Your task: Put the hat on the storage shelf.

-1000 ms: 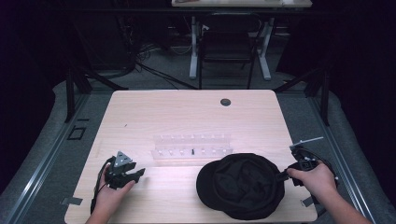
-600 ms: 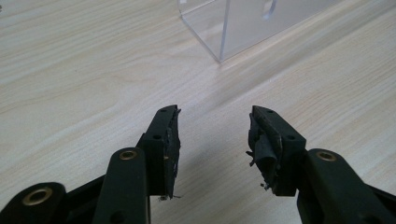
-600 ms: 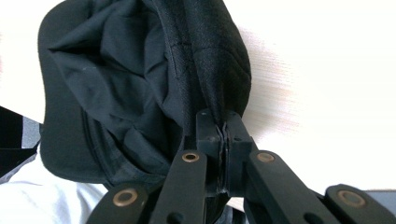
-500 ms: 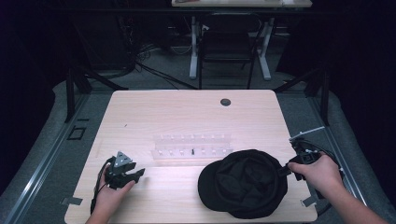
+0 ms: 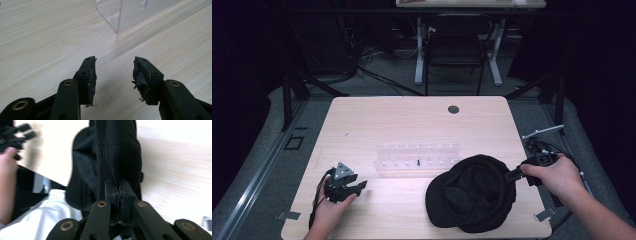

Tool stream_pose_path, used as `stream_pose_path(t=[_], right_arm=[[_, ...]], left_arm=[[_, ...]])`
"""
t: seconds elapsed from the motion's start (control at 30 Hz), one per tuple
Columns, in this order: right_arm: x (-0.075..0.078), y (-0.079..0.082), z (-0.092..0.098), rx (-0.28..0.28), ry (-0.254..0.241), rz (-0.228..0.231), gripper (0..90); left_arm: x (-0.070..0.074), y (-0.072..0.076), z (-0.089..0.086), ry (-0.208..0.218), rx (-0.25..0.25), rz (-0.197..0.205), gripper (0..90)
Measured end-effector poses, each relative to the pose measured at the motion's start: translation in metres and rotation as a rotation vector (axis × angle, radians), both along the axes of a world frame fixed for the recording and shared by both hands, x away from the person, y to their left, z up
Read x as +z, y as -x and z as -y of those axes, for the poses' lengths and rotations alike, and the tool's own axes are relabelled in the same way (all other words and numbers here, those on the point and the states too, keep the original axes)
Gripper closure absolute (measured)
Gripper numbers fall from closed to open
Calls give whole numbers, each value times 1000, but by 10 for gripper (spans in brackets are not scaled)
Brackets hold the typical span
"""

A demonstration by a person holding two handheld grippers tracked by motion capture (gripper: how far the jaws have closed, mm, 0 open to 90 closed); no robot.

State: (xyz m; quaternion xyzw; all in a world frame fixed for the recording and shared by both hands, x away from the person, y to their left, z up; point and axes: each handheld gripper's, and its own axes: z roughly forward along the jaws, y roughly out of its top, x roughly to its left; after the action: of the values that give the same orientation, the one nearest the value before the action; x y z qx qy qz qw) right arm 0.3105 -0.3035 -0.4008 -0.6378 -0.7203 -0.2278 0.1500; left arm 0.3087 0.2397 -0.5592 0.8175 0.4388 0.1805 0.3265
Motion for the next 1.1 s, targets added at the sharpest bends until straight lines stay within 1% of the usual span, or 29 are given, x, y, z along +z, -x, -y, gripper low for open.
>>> stream_pose_path(t=[0.07, 0.1, 0.13, 0.17, 0.2, 0.27, 0.3, 0.33, 0.37, 0.4, 0.43, 0.47, 0.5, 0.53, 0.57, 0.6, 0.63, 0.67, 0.8, 0.87, 0.9, 0.93, 0.97, 1.0, 1.03, 1.1], right_arm=[[2, 0, 0, 6, -4, 0, 882], [8, 1, -1, 6, -34, 5, 882], [10, 1, -1, 3, -48, 7, 882], [10, 1, -1, 3, -48, 7, 882], [16, 2, -2, -4, -76, 16, 882], [17, 2, -2, -9, -86, 19, 882], [20, 3, -4, -42, -139, 38, 882], [20, 3, -4, -42, -139, 38, 882], [25, 2, 0, 16, -149, 18, 883], [25, 2, 0, 16, -149, 18, 883], [26, 3, 0, 8, -160, 35, 883], [29, 4, -1, -1, -174, 30, 883], [33, 4, 1, 2, -191, 31, 883], [33, 4, 1, 2, -191, 31, 883], [36, 4, 2, -6, -215, 46, 883], [36, 4, 2, -6, -215, 46, 883], [38, 4, 3, -10, -231, 54, 884], [43, 5, 4, -10, -262, 64, 884], [48, 5, 5, -19, -281, 81, 884], [55, 5, 6, -23, -286, 96, 884], [55, 5, 6, -23, -286, 96, 884], [56, 4, 7, -29, -289, 107, 884], [60, 3, 10, -41, -291, 123, 884], [60, 3, 10, -41, -291, 123, 884], [63, 2, 14, -46, -296, 135, 884], [65, 1, 15, -55, -302, 138, 884]], left_arm=[[0, 0, 0, 2, 2, -1, 530], [0, 0, 0, 0, 0, 0, 530], [-1, 0, 0, 3, 4, 7, 530], [-1, 0, 0, 3, 4, 7, 530], [0, 0, 0, 2, 2, 1, 530], [0, 0, 0, 5, 5, 7, 530], [0, 0, 0, 5, 5, 7, 530], [0, 0, 0, 2, 3, 3, 530], [0, 0, 0, 5, 6, 7, 530], [0, 0, 0, 5, 6, 7, 530], [-1, 0, 0, 7, 8, 6, 530], [-1, 0, 0, 4, 5, 6, 530], [0, 0, 0, 1, 1, 1, 530], [0, 0, 0, 1, 1, 1, 531], [0, 0, 0, 1, 0, 1, 531], [0, 0, 0, 1, 0, 1, 531], [0, 0, 0, 1, 0, 1, 531], [0, 0, 0, 2, 5, 8, 531], [0, 0, 0, 2, 5, 8, 531], [0, 0, 0, 2, 4, 8, 531], [0, 0, 0, 4, 6, 8, 531], [-1, 0, 0, 5, 6, 11, 531], [-1, 0, 0, 5, 7, 10, 530], [-1, 0, 0, 5, 7, 10, 530], [-1, 0, 0, 6, 8, 10, 529], [-1, 0, 1, 8, 10, 10, 528]])
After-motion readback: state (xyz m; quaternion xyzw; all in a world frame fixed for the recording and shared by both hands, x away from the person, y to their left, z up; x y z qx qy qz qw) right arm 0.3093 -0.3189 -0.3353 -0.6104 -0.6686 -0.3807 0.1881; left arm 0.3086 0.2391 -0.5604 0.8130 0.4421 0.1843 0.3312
